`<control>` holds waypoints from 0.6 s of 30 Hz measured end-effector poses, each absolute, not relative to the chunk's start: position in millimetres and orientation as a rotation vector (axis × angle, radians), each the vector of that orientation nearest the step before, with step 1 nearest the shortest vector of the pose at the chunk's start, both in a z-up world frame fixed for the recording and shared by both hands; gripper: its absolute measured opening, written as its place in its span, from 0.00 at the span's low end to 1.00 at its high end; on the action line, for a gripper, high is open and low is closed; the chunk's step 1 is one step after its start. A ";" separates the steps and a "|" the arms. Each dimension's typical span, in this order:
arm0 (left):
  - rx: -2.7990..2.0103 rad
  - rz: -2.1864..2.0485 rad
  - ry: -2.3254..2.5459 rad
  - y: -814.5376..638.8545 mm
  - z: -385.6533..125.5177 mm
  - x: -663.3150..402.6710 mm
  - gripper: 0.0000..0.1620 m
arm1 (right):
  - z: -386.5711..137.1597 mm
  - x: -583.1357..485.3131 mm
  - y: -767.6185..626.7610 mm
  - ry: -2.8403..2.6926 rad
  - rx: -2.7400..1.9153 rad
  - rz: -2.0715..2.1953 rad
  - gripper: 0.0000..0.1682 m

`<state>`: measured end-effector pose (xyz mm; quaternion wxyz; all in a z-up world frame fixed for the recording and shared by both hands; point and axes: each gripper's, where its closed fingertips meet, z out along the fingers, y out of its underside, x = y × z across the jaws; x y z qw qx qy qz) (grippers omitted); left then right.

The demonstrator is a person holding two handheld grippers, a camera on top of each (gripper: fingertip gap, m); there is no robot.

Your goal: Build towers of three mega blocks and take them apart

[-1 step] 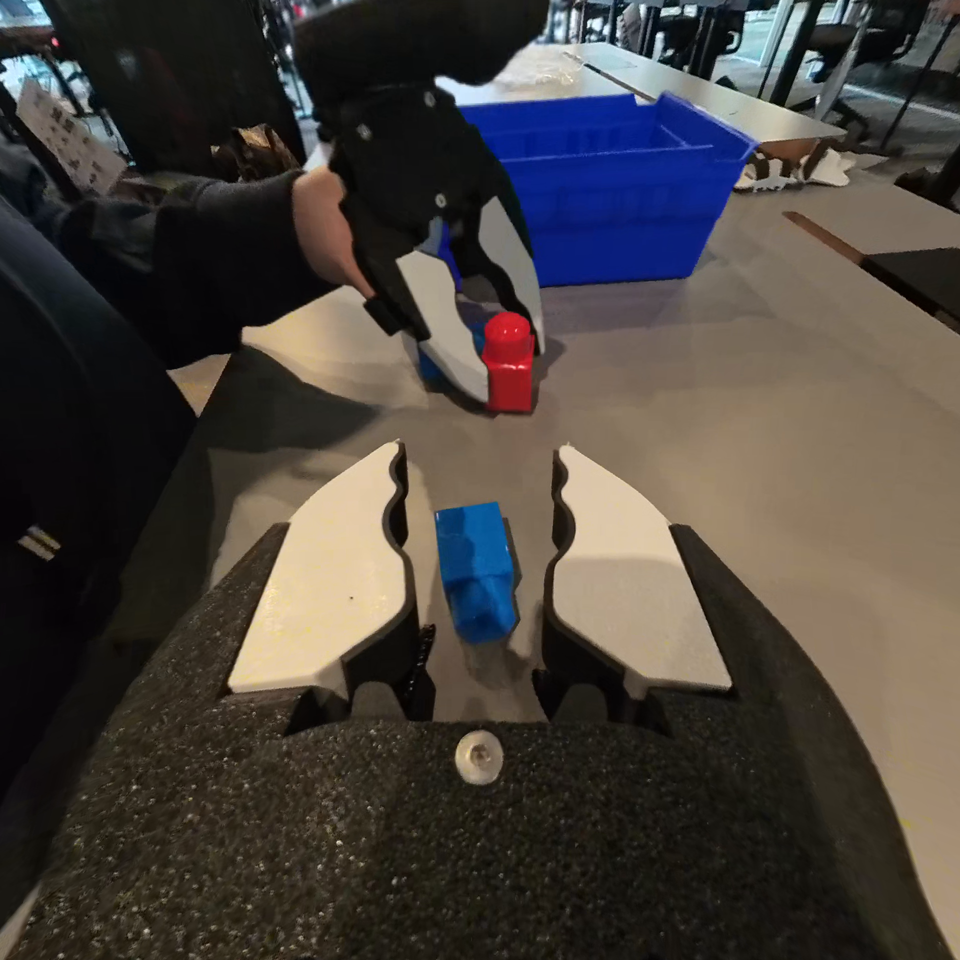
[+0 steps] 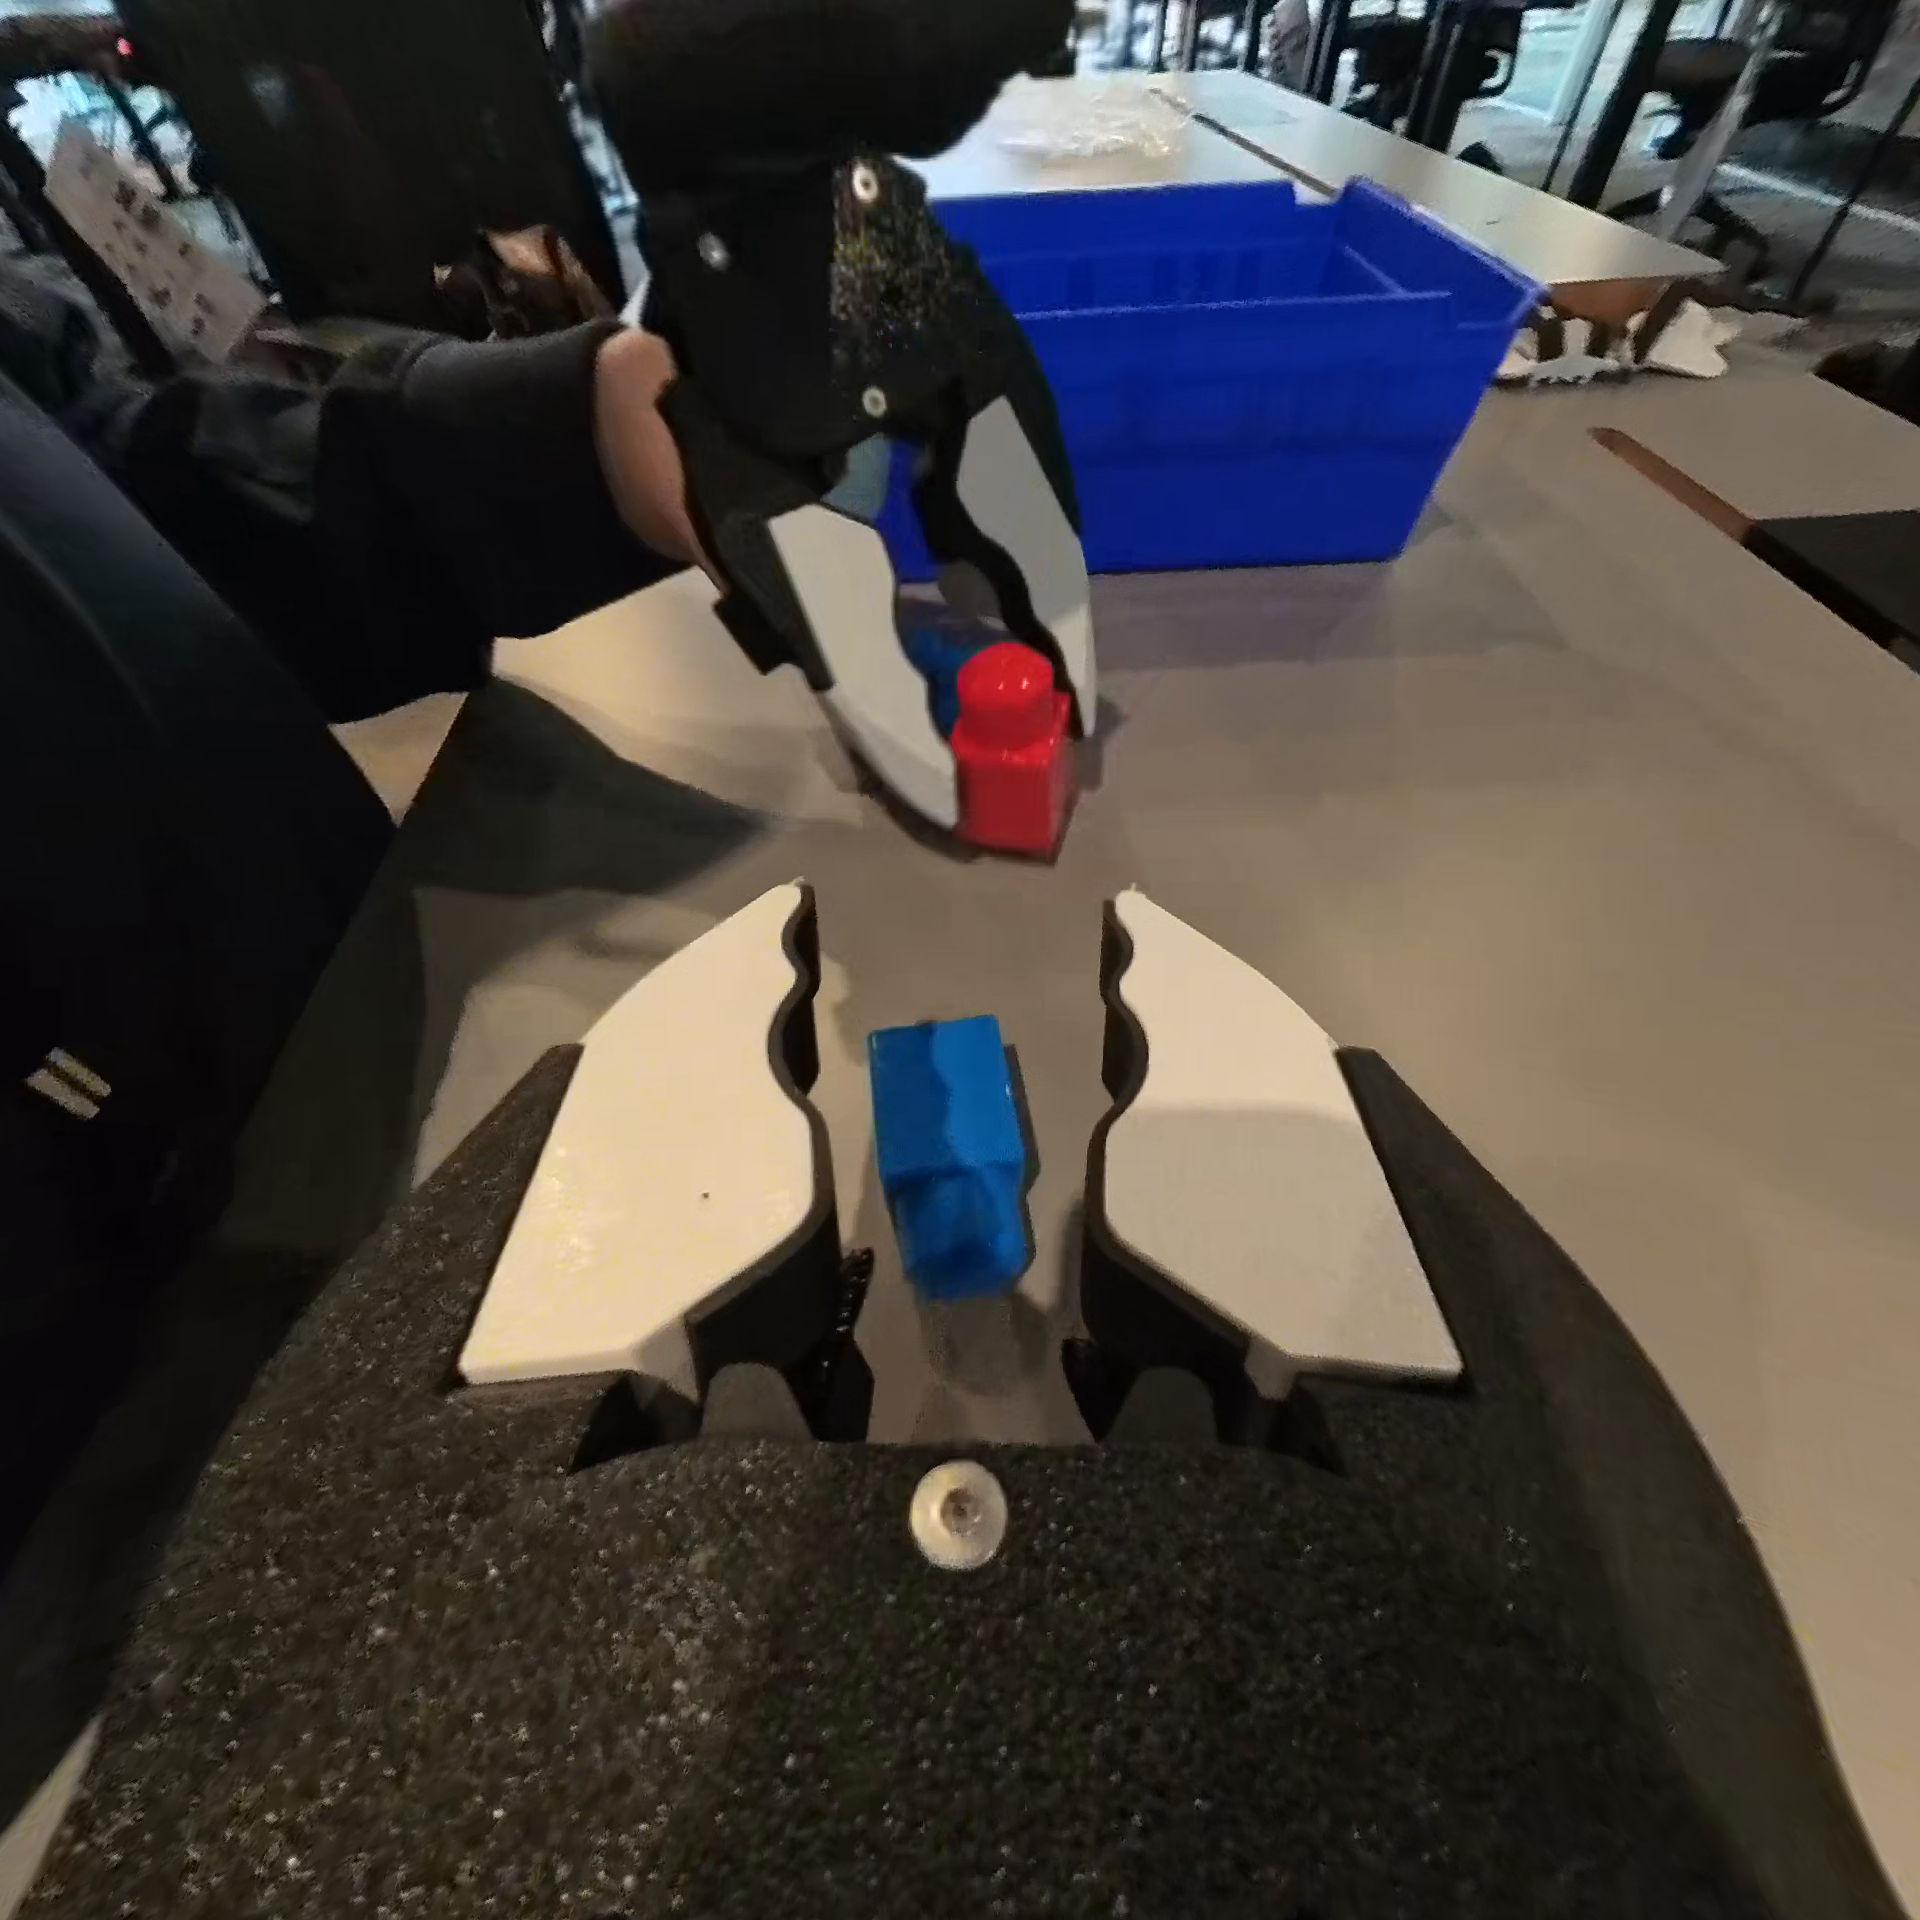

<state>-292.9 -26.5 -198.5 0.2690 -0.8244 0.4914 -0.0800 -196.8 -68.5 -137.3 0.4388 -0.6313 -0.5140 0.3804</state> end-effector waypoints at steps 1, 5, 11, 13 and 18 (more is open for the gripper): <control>-2.124 -0.270 1.465 -36.3 -196.0 -280.0 0.29 | -137.3 -200.8 -68.6 -1.314 -1.558 0.939 0.30; -1.912 -0.349 1.853 -63.4 -204.1 -257.6 0.29 | -149.1 -208.4 -65.1 -1.480 -1.559 0.843 0.28; -2.062 -0.384 1.775 -57.6 -208.3 -263.2 0.42 | -149.3 -201.1 -65.6 -1.458 -1.589 0.866 0.29; -2.133 -0.426 1.622 -57.4 -205.2 -269.2 0.45 | -150.0 -194.3 -65.4 -1.420 -1.610 0.860 0.29; -2.266 -0.575 1.231 -71.2 -201.6 -264.2 0.40 | -157.1 -179.9 -67.5 -1.364 -1.663 0.840 0.31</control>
